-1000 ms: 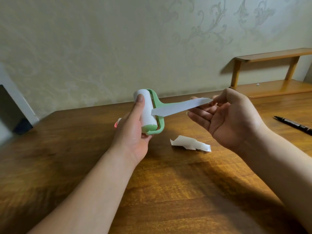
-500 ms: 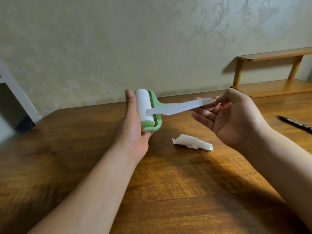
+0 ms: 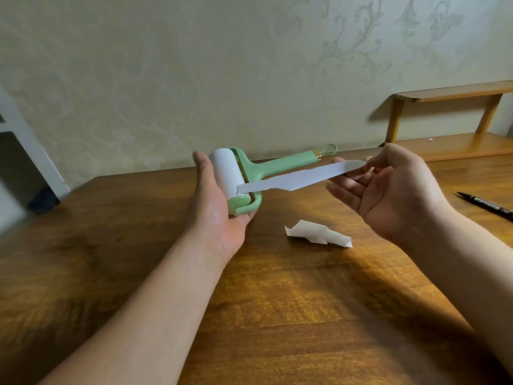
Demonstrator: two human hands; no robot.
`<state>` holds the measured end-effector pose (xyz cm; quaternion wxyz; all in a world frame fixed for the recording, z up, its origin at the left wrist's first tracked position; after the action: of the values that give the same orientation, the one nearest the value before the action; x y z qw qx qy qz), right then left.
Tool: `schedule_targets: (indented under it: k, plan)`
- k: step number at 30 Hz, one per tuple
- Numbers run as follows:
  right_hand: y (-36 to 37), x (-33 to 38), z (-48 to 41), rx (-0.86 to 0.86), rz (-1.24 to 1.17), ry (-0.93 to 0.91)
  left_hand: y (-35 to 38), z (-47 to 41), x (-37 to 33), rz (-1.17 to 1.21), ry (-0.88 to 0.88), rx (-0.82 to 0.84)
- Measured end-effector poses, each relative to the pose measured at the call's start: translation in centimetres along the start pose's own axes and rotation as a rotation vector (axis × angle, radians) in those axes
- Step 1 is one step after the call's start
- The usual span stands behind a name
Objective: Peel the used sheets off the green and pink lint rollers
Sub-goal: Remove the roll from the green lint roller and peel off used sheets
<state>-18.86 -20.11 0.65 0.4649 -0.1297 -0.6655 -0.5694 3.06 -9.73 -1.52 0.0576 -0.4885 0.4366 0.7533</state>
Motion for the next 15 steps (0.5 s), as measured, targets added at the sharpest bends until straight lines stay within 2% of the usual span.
schedule_targets:
  k: [6,15]
  plan:
    - [-0.5,0.6,-0.2,-0.027,-0.035,-0.024,0.0,-0.3,-0.2,-0.039,0.031,0.039]
    - [-2.0,1.6,-0.9,-0.079,-0.092,-0.056,-0.5,-0.9,-0.2,0.028,0.02,-0.002]
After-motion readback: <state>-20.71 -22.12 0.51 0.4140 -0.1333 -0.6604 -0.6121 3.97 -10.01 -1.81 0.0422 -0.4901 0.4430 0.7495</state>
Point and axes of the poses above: each hand's wrist, its own z-axis away from the middle knuckle, its own y-axis out of the palm, x = y × z, the point moved 5 cm from there along -z, towards the middle knuckle, and after that the axes turned 5 degrees about y, right-handed, at the moved point
